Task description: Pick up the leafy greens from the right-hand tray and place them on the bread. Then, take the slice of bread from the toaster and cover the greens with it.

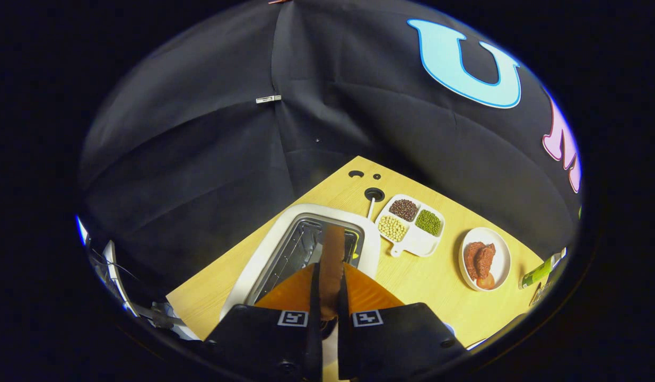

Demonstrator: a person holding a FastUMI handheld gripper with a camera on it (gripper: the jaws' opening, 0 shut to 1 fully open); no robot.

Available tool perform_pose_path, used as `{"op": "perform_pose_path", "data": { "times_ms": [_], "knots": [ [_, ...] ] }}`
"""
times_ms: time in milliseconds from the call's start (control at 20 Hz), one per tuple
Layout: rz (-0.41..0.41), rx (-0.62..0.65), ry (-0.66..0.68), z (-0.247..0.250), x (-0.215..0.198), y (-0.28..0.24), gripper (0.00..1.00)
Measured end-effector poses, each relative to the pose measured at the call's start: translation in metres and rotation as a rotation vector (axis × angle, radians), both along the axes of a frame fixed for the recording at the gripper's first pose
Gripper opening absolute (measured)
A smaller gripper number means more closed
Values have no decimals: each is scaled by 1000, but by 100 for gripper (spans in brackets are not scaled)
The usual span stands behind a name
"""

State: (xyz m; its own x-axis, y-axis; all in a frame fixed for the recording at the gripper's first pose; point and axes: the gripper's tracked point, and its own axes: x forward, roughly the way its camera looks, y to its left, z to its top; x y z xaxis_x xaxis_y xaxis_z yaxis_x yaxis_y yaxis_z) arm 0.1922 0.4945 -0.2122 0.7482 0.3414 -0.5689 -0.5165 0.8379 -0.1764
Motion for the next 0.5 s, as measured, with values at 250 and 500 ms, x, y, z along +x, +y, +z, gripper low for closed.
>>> {"op": "perform_pose_path", "data": {
  "times_ms": [250,500],
  "knots": [
    [25,43,-28,29,-5,1,14],
    [35,129,-68,82,-21,-10,14]
  ]
}}
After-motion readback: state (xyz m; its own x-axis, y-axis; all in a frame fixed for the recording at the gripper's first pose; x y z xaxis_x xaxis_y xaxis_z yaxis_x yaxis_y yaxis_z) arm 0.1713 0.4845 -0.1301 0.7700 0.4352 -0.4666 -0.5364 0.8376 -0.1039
